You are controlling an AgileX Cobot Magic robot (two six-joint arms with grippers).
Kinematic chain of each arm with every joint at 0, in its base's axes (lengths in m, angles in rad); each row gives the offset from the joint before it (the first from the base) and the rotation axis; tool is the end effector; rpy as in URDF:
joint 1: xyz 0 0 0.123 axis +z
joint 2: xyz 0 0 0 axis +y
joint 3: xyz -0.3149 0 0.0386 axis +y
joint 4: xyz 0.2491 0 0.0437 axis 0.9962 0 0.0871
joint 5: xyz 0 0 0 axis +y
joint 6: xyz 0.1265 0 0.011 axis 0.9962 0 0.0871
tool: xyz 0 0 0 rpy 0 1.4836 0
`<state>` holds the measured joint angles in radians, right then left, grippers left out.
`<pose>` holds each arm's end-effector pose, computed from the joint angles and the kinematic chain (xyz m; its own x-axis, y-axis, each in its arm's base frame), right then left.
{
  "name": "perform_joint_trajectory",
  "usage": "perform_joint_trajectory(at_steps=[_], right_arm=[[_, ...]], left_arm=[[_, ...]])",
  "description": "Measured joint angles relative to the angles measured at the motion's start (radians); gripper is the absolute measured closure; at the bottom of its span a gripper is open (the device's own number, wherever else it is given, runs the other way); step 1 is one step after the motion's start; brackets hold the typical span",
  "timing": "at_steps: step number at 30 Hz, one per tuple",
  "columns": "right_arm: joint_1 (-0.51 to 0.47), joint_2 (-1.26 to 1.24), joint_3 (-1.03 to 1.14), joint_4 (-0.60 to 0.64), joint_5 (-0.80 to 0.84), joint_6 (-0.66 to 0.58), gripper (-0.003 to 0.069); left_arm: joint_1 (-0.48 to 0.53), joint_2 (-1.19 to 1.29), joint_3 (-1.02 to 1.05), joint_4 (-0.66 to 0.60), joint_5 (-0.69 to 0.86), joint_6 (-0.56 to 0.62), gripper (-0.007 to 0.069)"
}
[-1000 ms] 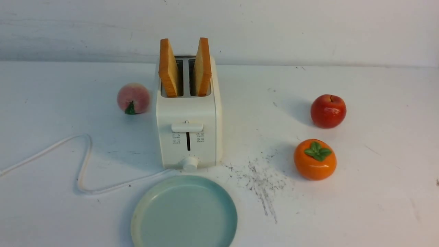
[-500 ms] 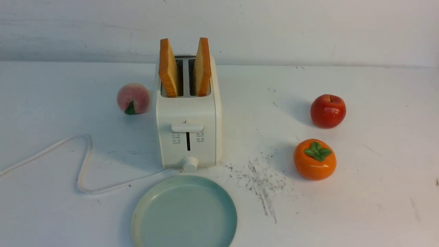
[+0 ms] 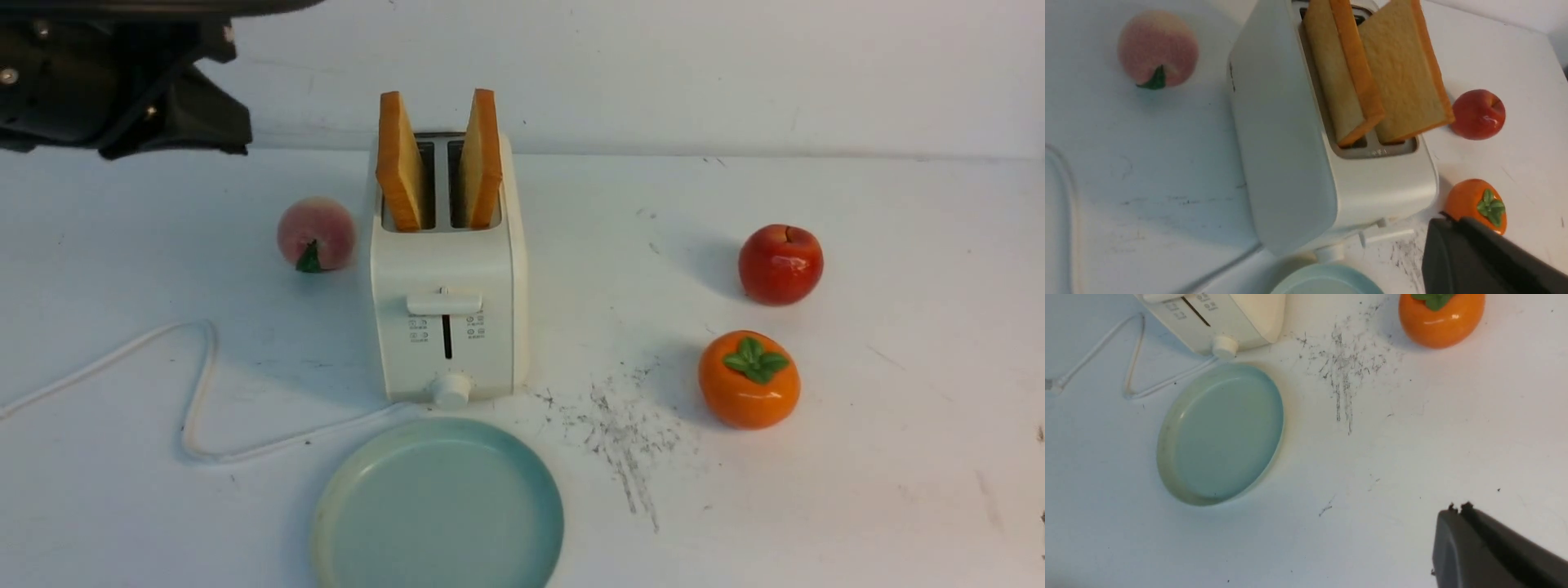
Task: Take toasted bread from bread machine on white table place on plate.
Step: 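Reach for a toast slice standing in the toaster with the left gripper, then place the slice of bread on the plate with the left gripper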
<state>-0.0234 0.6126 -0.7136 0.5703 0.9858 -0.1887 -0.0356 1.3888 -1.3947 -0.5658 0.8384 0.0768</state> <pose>0.0948 0.0550 0.3298 -0.6967 0.1513 -0.7012 -0.2158 0.8880 0.4060 0.3197 -0.0621 0.4134 -0.6920 -0.2682 -0.6702 0.1333 0.8650 -0.4838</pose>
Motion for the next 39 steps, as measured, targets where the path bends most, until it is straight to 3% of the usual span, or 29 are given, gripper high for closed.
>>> perform_joint_trajectory(at_steps=[3, 7, 8, 9, 11, 12, 16, 19, 22, 24, 25, 26, 28, 35, 39], right_arm=[[0.000, 0.000, 0.000, 0.003, -0.007, 0.000, 0.0673], [0.000, 0.000, 0.000, 0.013, -0.030, -0.001, 0.0671], [0.000, 0.000, 0.000, 0.015, -0.031, -0.001, 0.0671], [0.000, 0.000, 0.000, 0.017, -0.033, -0.001, 0.0669], [0.000, 0.000, 0.000, 0.022, -0.033, -0.001, 0.0668], [0.000, 0.000, 0.000, 0.028, -0.033, -0.001, 0.0667], [0.000, 0.000, 0.000, 0.030, -0.034, -0.001, 0.0667], [0.000, 0.000, 0.000, 0.031, -0.034, -0.001, 0.0667], [0.000, 0.000, 0.000, 0.032, -0.034, -0.001, 0.0667], [0.000, 0.000, 0.000, 0.032, -0.034, -0.001, 0.0667], [0.000, 0.000, 0.000, 0.032, -0.034, -0.001, 0.0667], [0.000, 0.000, 0.000, 0.032, -0.034, -0.001, 0.0666], [0.000, 0.000, 0.000, 0.032, -0.034, -0.001, 0.0664], [0.000, 0.000, 0.000, 0.035, -0.034, -0.001, 0.0659], [0.000, 0.000, 0.000, 0.035, -0.034, -0.002, 0.0657]], left_arm=[[-0.021, 0.083, -0.079, 0.001, -0.001, 0.052, 0.0617], [-0.087, 0.186, -0.143, 0.002, -0.056, 0.144, 0.0486], [-0.090, 0.186, -0.143, 0.001, -0.060, 0.147, 0.0486], [-0.115, 0.228, -0.153, 0.000, -0.101, 0.158, 0.0385], [-0.124, 0.246, -0.153, 0.000, -0.123, 0.161, 0.0332], [-0.133, 0.279, -0.153, 0.000, -0.160, 0.161, 0.0239], [-0.136, 0.333, -0.154, -0.007, -0.220, 0.161, 0.0116], [-0.136, 0.387, -0.156, -0.013, -0.248, 0.161, 0.0076], [-0.136, 0.427, -0.156, -0.019, -0.250, 0.161, 0.0131], [-0.136, 0.433, -0.156, -0.023, -0.248, 0.161, 0.0261], [-0.136, 0.433, -0.156, -0.022, -0.248, 0.161, 0.0279], [-0.137, 0.420, -0.156, -0.026, -0.239, 0.161, 0.0419], [-0.138, 0.389, -0.156, -0.023, -0.220, 0.161, 0.0548], [-0.138, 0.175, -0.158, -0.022, -0.127, 0.168, 0.0536], [-0.138, 0.001, -0.166, -0.026, 0.121, 0.170, 0.0536]])
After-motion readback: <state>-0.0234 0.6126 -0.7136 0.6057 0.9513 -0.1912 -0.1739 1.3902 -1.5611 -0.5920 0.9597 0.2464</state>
